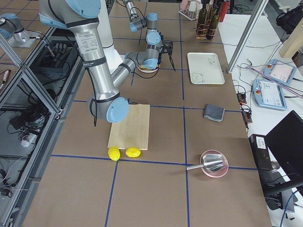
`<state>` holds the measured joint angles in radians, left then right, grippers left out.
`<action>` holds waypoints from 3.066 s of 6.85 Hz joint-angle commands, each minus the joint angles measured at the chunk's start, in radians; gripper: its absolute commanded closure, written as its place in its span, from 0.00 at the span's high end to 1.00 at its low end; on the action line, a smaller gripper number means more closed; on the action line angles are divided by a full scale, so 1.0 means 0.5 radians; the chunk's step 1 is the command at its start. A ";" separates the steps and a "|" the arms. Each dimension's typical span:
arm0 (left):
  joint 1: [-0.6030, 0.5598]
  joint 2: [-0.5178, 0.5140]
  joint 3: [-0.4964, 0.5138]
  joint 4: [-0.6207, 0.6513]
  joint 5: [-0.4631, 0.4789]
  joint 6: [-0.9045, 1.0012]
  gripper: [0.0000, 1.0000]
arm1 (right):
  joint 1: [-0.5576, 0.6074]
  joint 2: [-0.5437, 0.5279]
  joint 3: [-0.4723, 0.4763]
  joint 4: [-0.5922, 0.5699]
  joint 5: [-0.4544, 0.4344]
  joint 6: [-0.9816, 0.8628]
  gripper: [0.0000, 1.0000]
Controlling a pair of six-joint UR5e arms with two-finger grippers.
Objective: Make sandwich and place on tray
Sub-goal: 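Grasp the plate rim with the left gripper while the right arm withdraws, then lift the plate with the left gripper and carry it onto the white tray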
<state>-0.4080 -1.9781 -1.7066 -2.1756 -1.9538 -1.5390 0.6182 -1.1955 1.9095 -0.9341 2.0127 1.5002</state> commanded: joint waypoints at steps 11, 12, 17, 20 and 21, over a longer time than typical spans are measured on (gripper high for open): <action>-0.266 -0.102 -0.091 0.022 -0.277 -0.168 0.00 | 0.420 -0.296 0.047 -0.019 0.368 -0.213 1.00; -0.346 -0.173 -0.036 0.031 -0.277 -0.220 0.00 | 0.457 -0.397 0.053 -0.025 0.371 -0.367 1.00; -0.604 -0.709 0.684 0.001 -0.253 -0.420 0.00 | 0.800 -0.484 0.096 -0.764 0.383 -1.437 1.00; -0.696 -0.851 1.160 -0.310 -0.039 -0.669 0.00 | 0.993 -0.624 0.096 -0.905 0.463 -1.857 1.00; -0.697 -0.857 1.295 -0.467 0.096 -0.862 0.00 | 1.039 -0.680 0.093 -0.966 0.484 -2.032 1.00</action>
<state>-0.7503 -2.3977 -1.1494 -2.3144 -1.9803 -1.8619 1.1046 -1.5014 1.9567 -1.3806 2.2436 0.5927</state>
